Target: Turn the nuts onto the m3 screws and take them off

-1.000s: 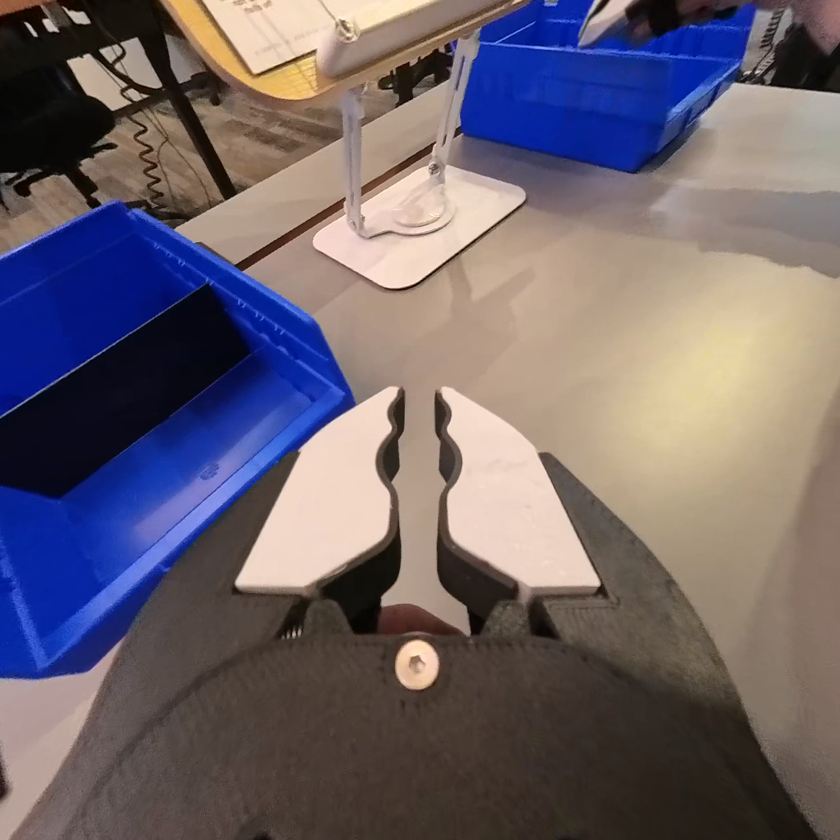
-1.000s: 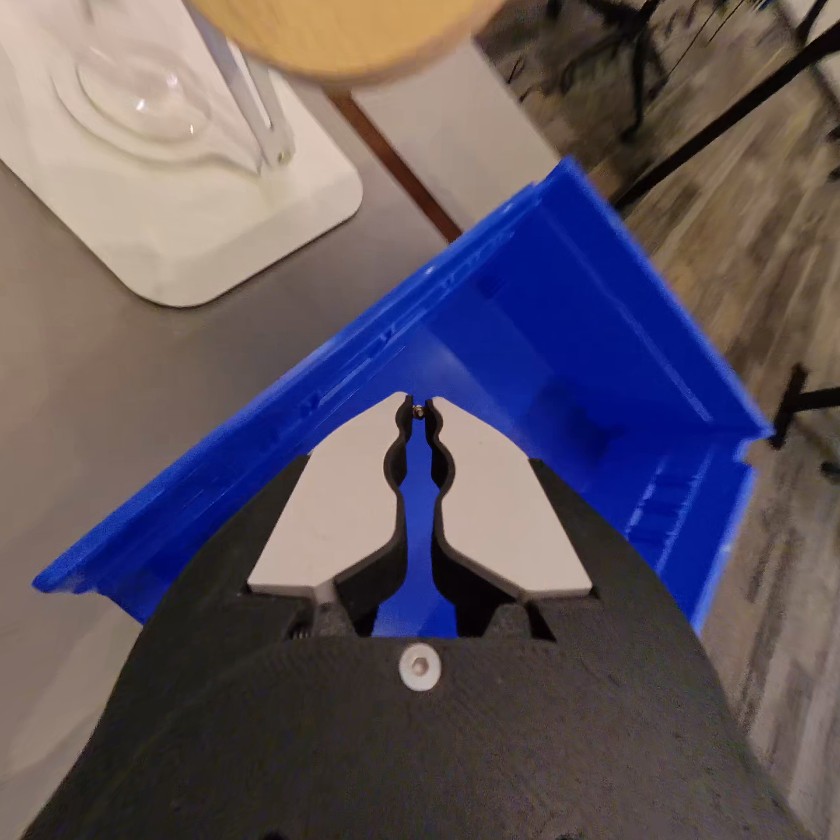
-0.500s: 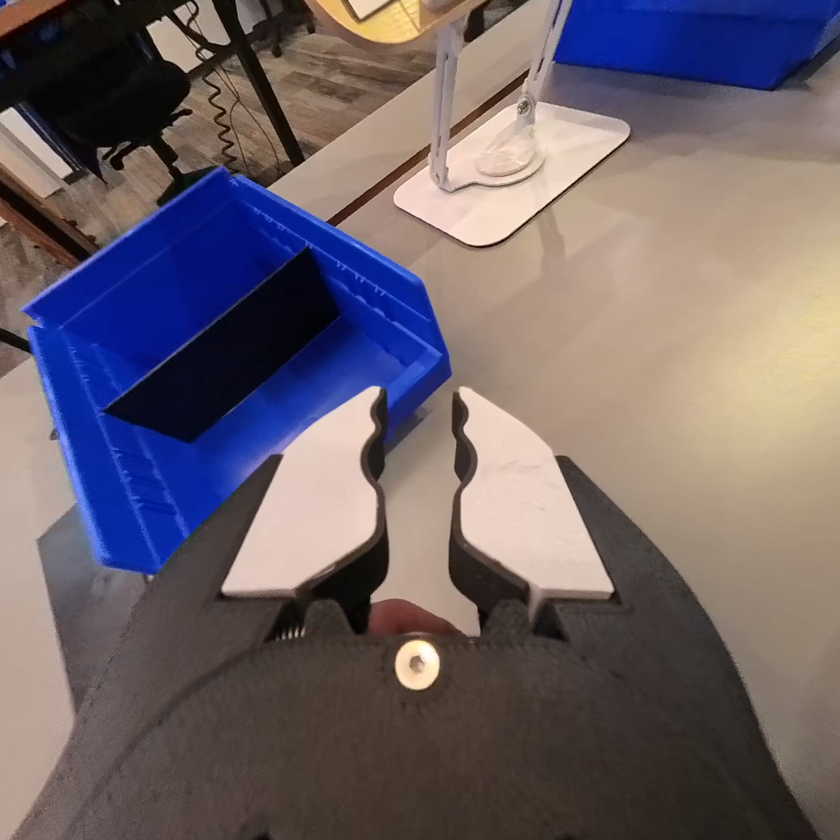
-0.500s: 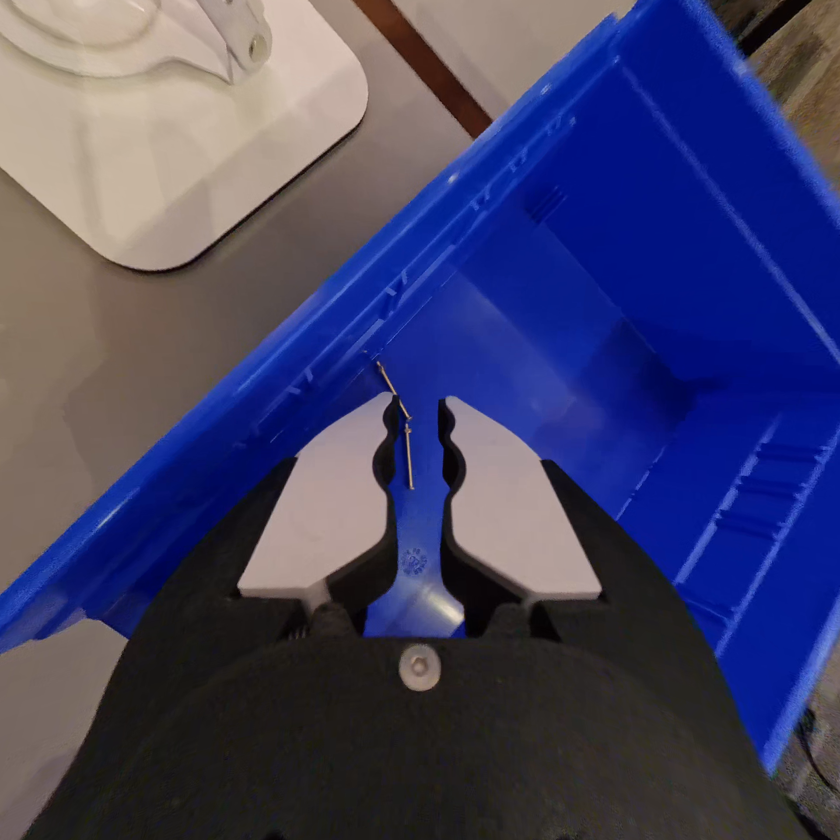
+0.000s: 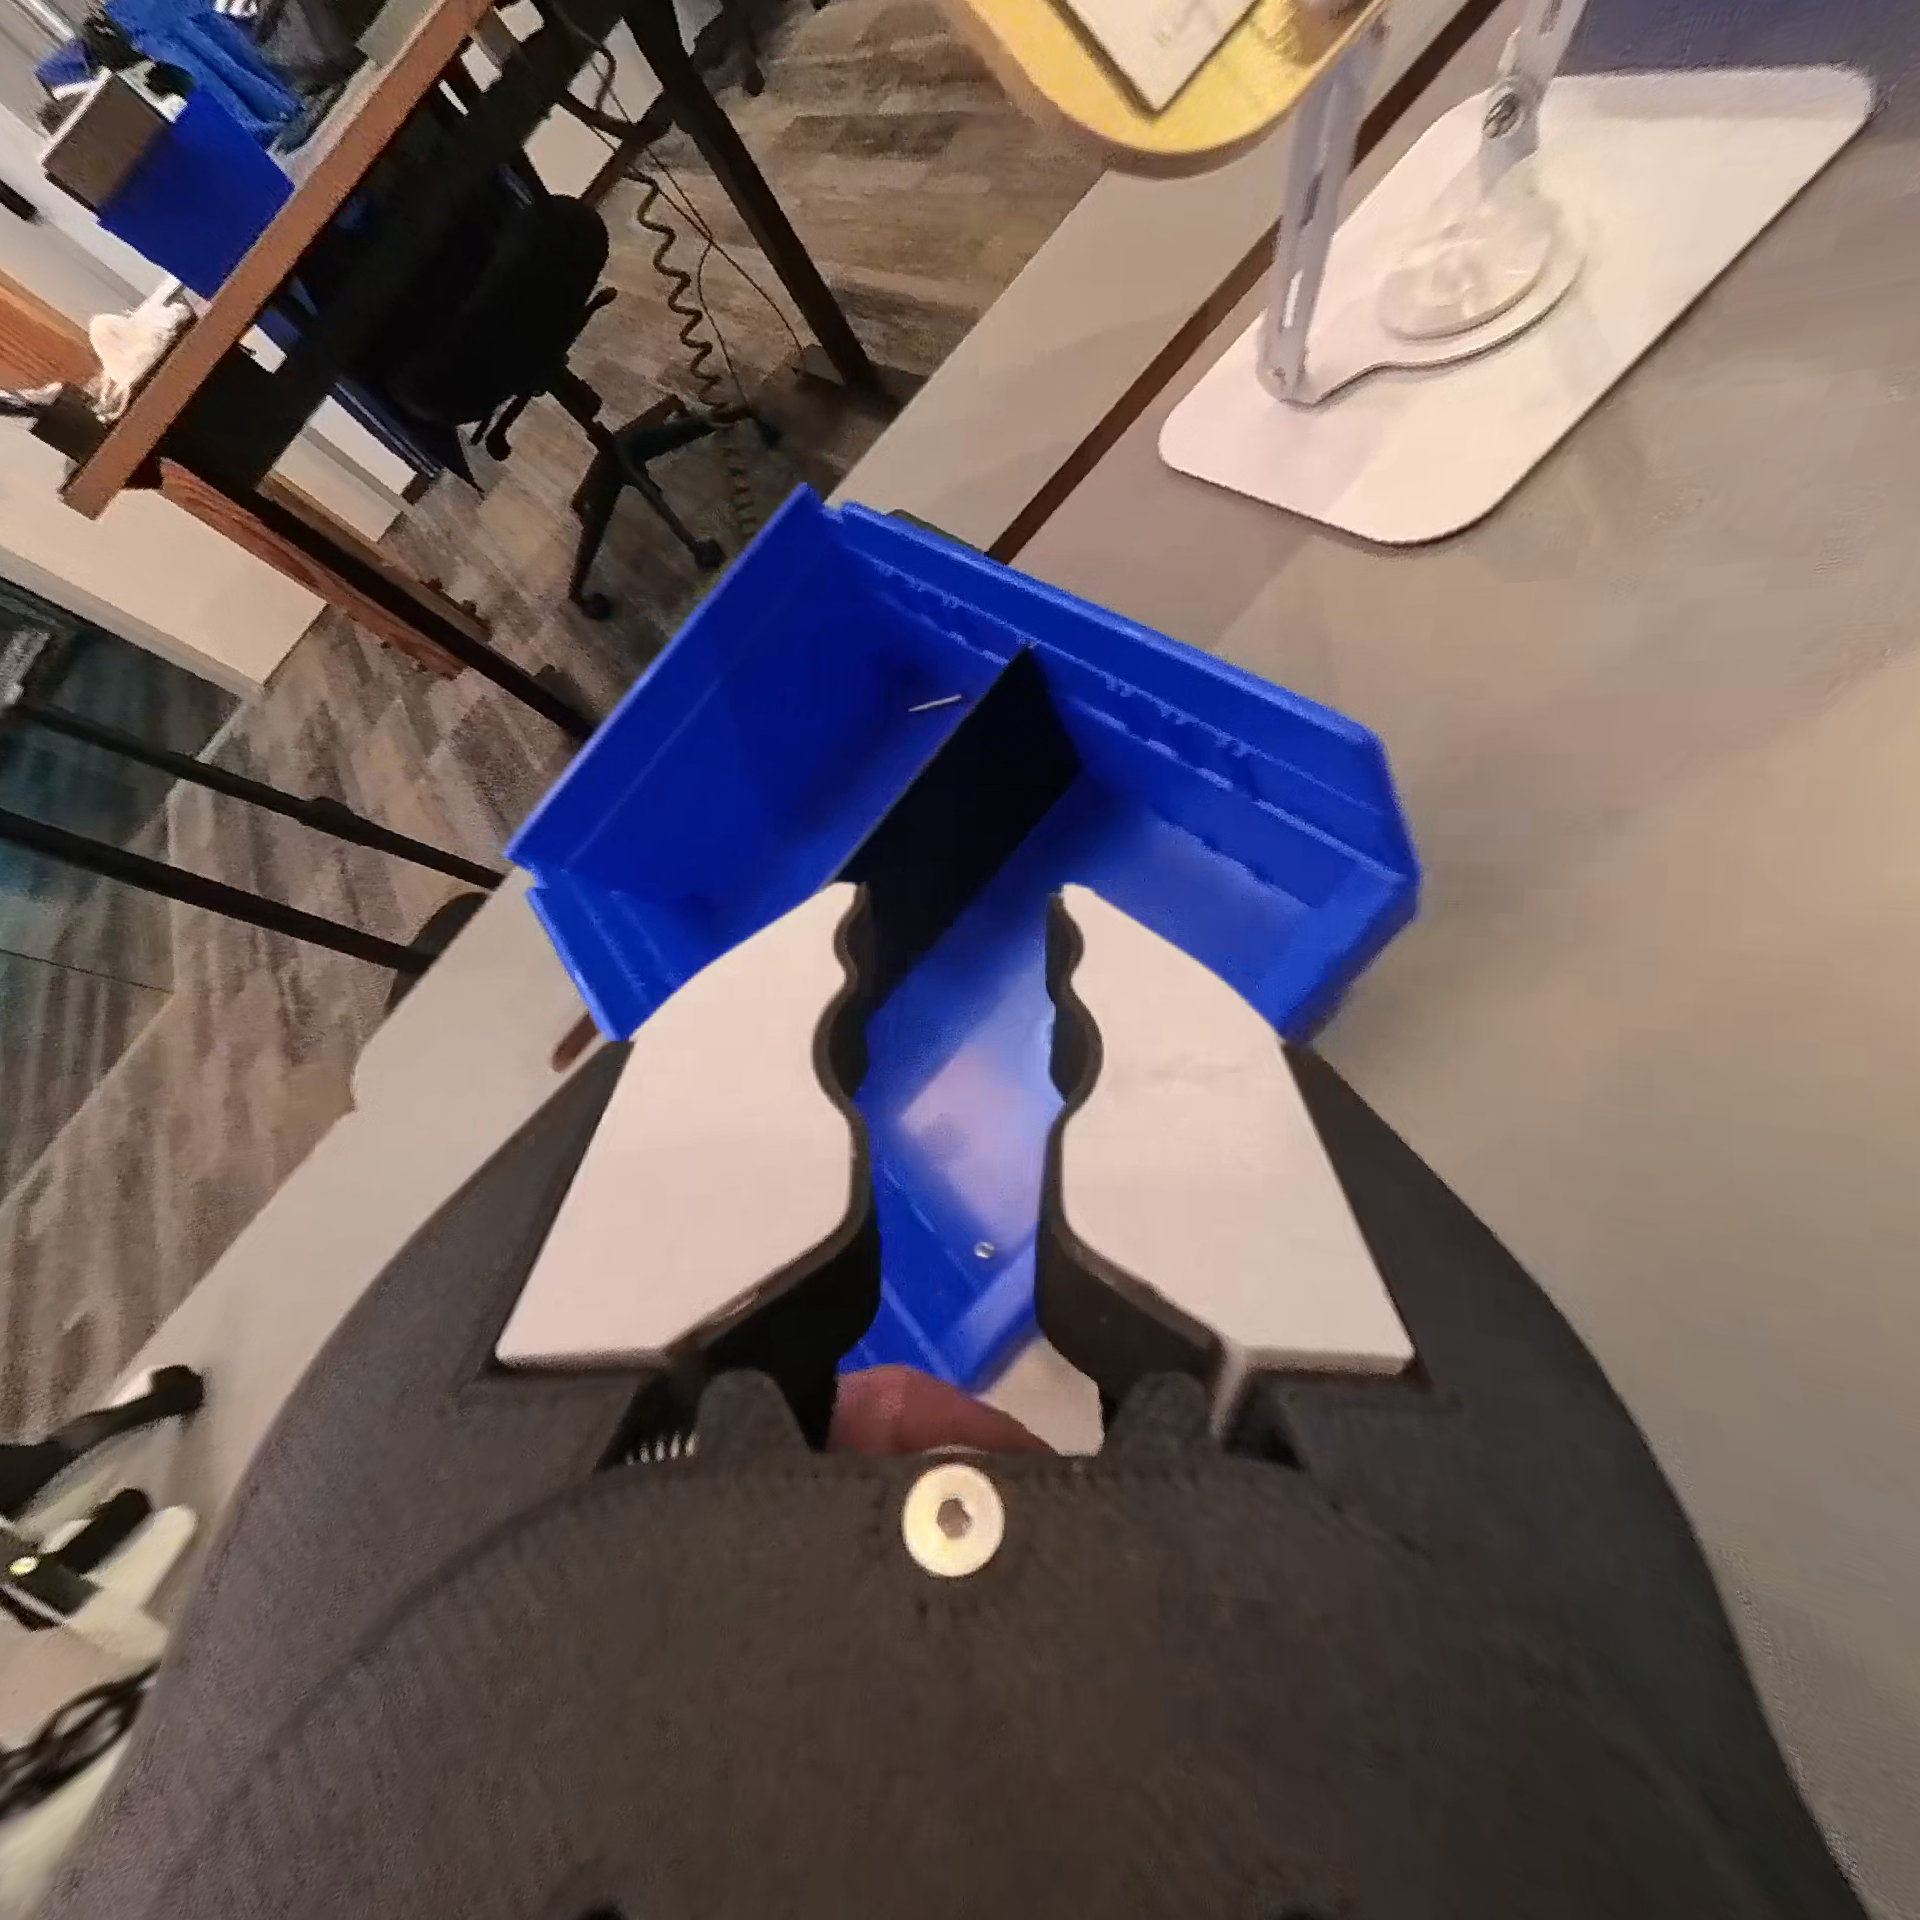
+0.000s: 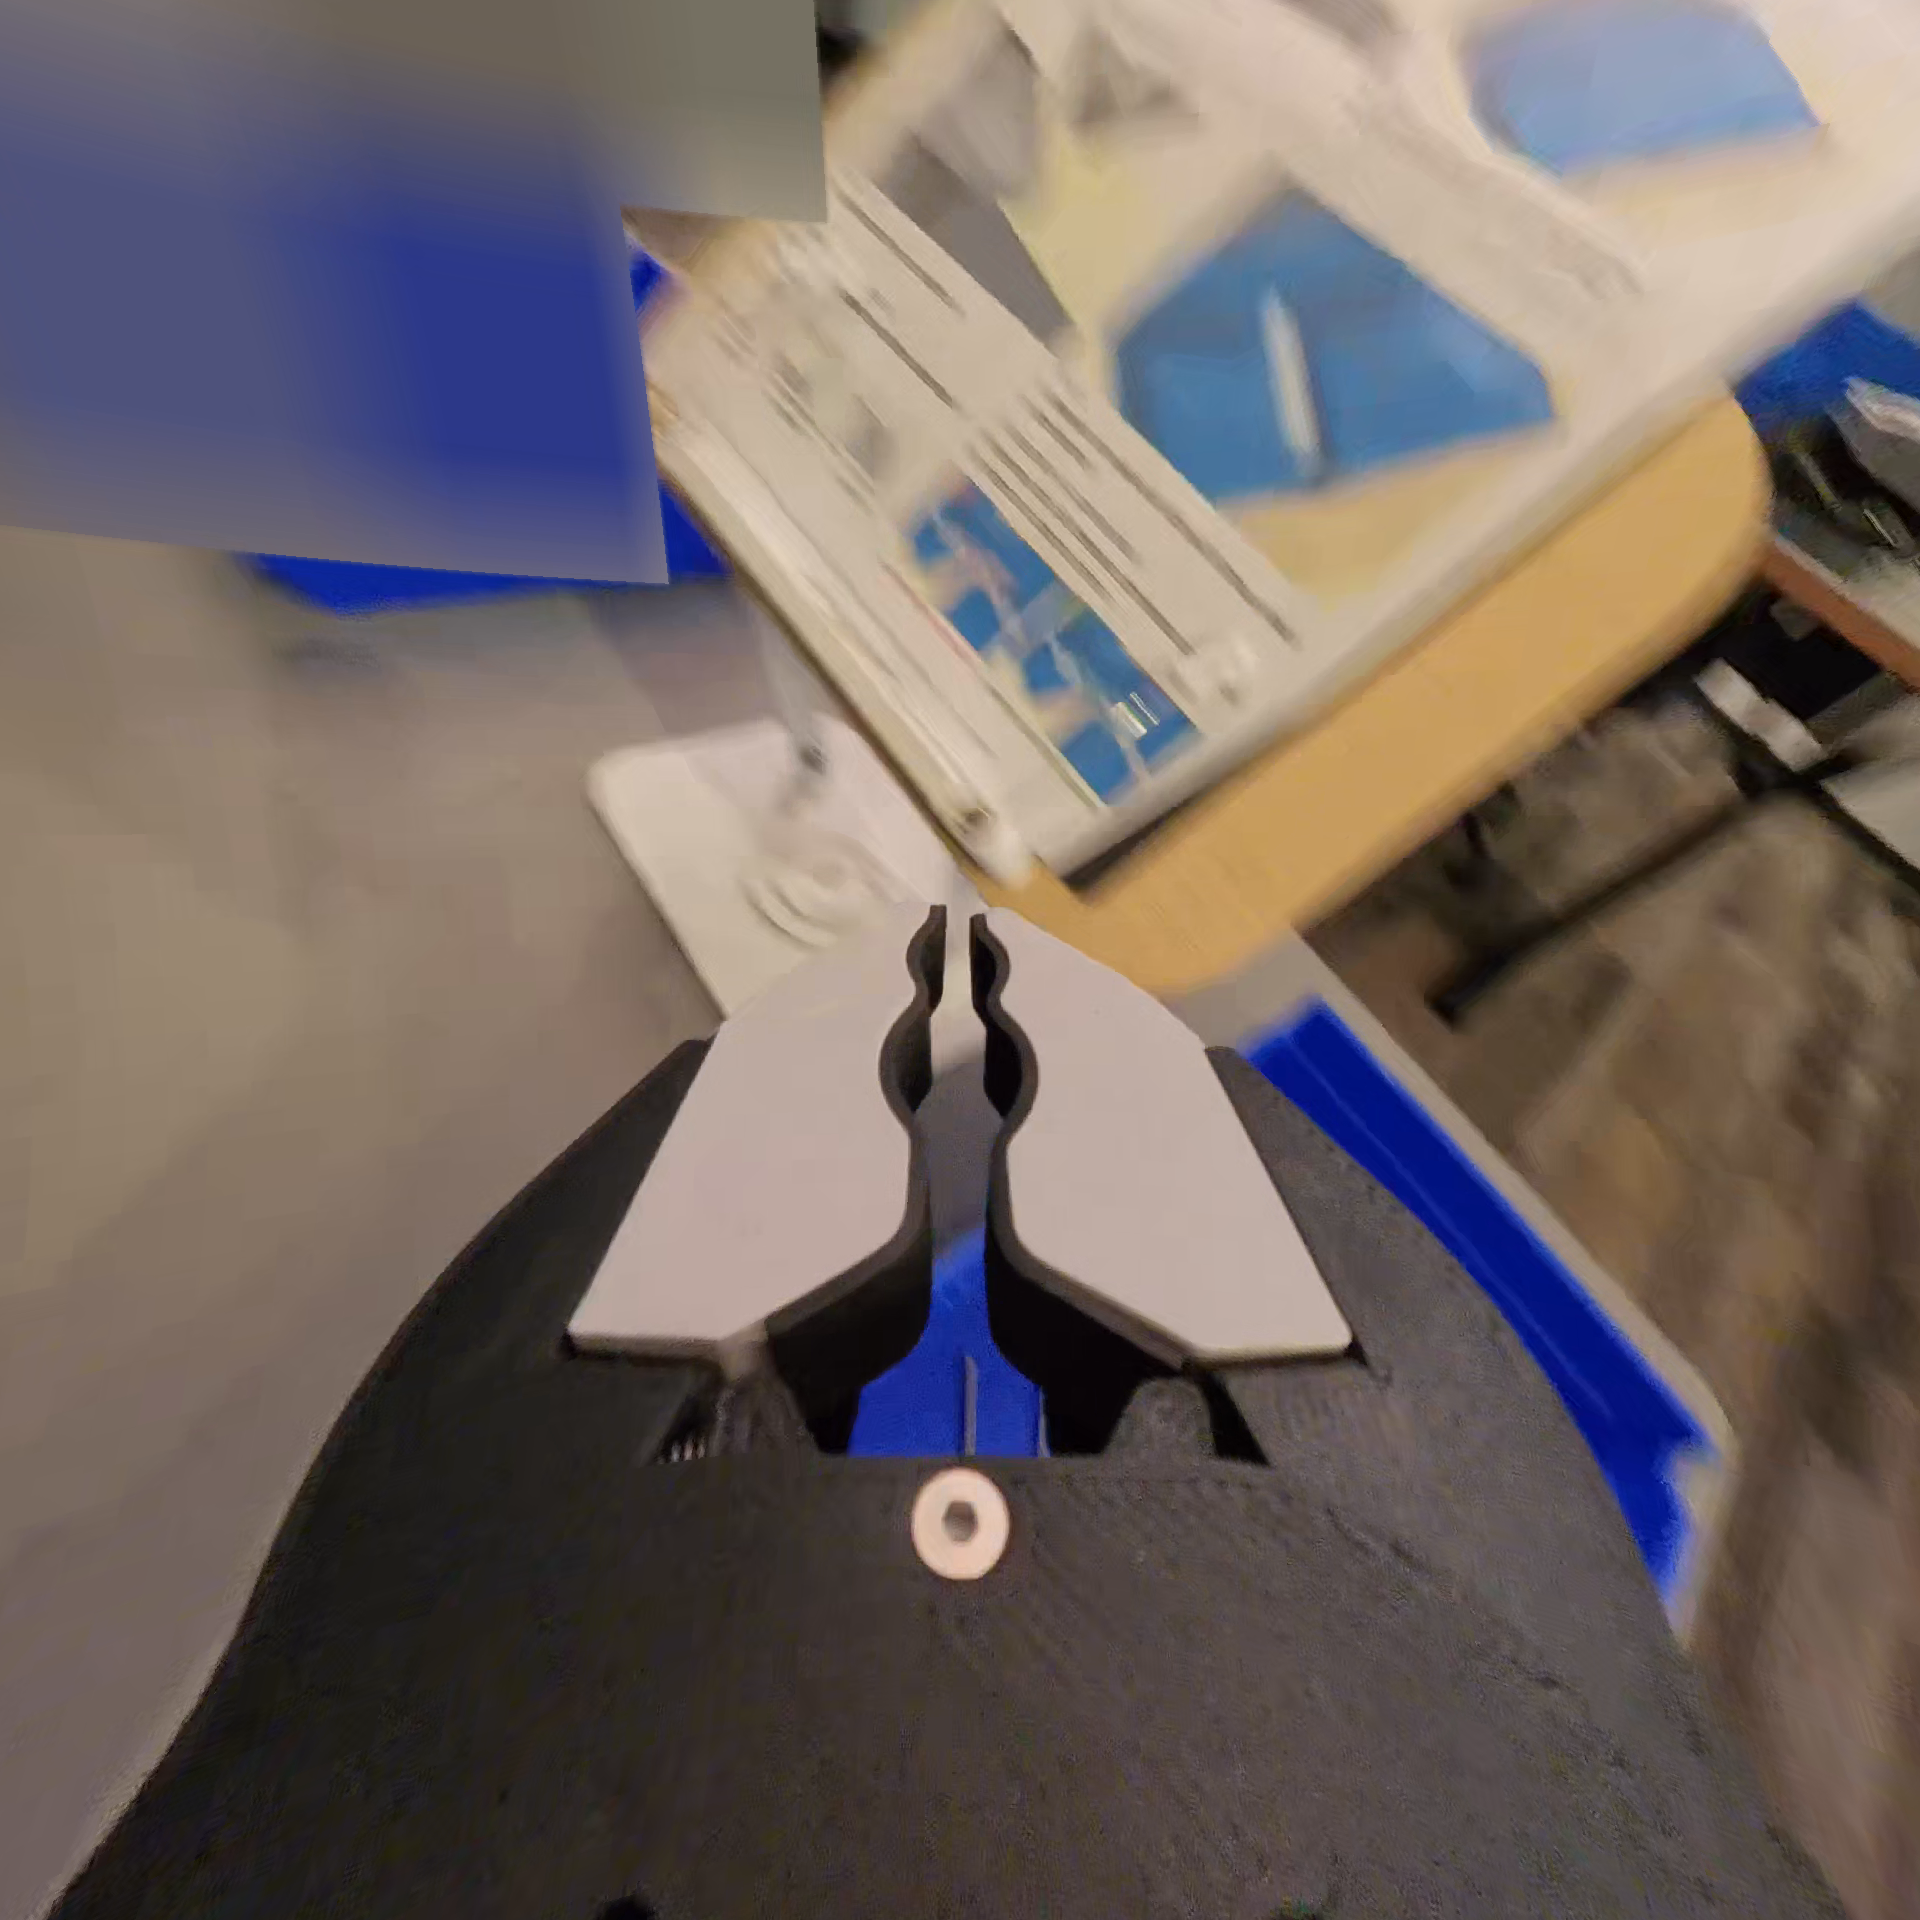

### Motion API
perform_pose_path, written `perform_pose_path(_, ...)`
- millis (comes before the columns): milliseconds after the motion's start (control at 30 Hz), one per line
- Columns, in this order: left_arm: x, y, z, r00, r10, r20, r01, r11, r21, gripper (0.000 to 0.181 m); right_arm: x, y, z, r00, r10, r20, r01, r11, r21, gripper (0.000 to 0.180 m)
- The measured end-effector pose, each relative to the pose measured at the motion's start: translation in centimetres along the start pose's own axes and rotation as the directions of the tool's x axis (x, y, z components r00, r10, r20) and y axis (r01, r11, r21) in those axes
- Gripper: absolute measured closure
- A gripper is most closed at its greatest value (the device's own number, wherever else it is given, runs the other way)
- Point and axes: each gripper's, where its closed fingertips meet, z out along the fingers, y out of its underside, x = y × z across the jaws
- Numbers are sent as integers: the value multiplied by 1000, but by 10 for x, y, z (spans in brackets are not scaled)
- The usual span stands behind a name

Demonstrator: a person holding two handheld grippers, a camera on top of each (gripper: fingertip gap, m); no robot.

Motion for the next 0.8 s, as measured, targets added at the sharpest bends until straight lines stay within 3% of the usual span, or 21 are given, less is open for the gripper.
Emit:
perform_pose_path(33, -7, -2, 6, 1000, 11, -4, -11, 1000, -11, 150, -19, -17, 1, 996, -41, 79, 36, 998, 58, 177)
perform_pose_path(133, -28, -8, 29, 998, 49, -33, -50, 998, -26, 153, -73, -51, 15, 959, -158, 233, 117, 976, 183, 180)
perform_pose_path(267, -56, -16, 63, 990, 116, -79, -119, 992, -41, 157, -156, -82, 53, 859, -197, 473, 20, 935, 353, 180)
perform_pose_path(367, -67, -8, 92, 971, 165, -173, -187, 975, -120, 159, -212, -82, 92, 776, -212, 594, -37, 925, 379, 180)
perform_pose_path(567, -84, 19, 144, 913, 225, -340, -317, 917, -243, 159, -277, -61, 157, 721, -204, 662, -93, 918, 385, 180)
perform_pose_path(800, -66, 18, 191, 799, 322, -507, -454, 877, -158, 164, -285, -46, 188, 719, -127, 684, -202, 903, 380, 180)
